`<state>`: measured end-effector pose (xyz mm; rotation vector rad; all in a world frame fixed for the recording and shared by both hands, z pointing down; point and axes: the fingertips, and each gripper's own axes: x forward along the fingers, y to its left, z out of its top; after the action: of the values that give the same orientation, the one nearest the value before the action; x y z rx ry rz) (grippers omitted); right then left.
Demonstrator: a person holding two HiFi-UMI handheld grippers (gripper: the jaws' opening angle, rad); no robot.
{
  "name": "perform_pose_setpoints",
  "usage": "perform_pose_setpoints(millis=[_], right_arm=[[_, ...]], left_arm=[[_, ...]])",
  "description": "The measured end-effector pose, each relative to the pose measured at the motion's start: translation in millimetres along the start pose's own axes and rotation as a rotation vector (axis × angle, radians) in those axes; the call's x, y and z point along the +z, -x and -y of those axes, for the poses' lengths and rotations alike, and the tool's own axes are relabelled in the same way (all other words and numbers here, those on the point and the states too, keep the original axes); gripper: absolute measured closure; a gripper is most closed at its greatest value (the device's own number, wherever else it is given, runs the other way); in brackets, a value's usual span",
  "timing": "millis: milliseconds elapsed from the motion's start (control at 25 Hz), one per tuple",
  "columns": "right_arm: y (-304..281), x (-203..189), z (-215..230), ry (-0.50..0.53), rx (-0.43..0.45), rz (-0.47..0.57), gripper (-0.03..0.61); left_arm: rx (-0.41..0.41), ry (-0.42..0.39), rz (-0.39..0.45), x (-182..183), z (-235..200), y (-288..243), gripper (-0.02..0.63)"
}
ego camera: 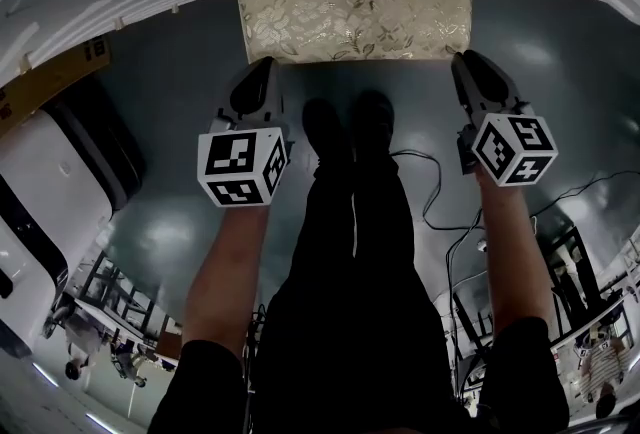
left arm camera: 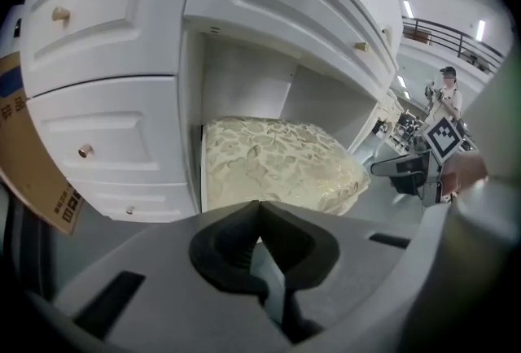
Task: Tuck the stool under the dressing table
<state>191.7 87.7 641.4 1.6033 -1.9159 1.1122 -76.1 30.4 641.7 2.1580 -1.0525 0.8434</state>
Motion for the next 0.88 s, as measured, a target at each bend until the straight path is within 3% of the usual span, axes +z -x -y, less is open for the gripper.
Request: perform_pose_setpoints(millis=[120, 360, 520, 880], right_arm=[[-10.2, -11.3, -0.1, -0.021, 0.001, -0.045, 0.497], [-23.9, -8.8, 2.3, 0.025, -0.058, -0.058, 0.502], [-47.2, 21.1, 12.2, 0.031, -0.007, -0.084, 0.503], [-74.5, 67.4, 9.2, 0.035, 0.027, -0.074, 0.503]], left_arm=[[-0.008, 0.0, -0.055, -9.6, -1.8, -10.5, 0.607], [0.017, -0.006, -0.053, -8.5, -0.2, -17.0, 0.607], [0.072, 0.034, -0.038, 16.7, -11.8, -39.2, 0.607], [0.088, 0.041, 0.001, 64.0, -39.9, -60.3, 0.607]])
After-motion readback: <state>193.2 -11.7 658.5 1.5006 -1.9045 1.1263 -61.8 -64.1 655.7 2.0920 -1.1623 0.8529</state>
